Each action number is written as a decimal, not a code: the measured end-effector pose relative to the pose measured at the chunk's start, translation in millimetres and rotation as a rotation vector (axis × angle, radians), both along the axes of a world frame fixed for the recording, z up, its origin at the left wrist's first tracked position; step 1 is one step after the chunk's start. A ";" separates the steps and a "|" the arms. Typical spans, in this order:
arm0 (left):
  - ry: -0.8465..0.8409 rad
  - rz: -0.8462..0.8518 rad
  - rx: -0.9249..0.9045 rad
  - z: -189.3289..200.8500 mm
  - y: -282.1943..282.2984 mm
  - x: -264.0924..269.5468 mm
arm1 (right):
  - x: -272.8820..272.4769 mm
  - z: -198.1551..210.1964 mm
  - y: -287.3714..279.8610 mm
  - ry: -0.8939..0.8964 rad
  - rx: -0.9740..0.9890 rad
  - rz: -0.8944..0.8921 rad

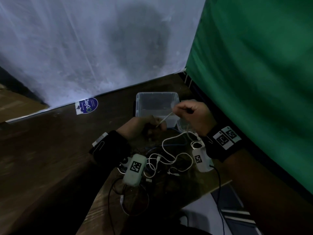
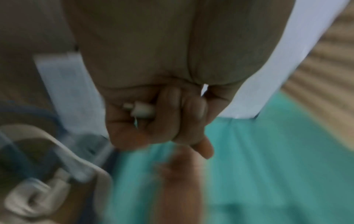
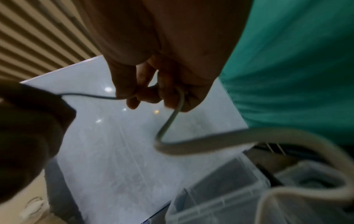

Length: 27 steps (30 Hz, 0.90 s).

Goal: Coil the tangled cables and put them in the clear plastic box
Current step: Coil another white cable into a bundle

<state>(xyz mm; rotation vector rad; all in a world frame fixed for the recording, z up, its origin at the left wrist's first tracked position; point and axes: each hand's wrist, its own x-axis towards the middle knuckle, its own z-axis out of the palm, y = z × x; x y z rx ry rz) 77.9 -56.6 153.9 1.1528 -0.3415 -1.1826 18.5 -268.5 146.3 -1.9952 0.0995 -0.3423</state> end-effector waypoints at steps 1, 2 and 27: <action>0.057 -0.012 -0.083 6.6 -1.1 0.4 | -1.0 -3.0 2.3 0.023 0.008 -0.013; 0.100 -0.019 -0.162 13.2 -2.4 1.4 | -2.3 -7.9 6.8 0.058 0.042 -0.013; -0.208 0.220 0.066 10.3 -2.6 -18.8 | -11.9 35.8 36.1 0.044 0.028 0.001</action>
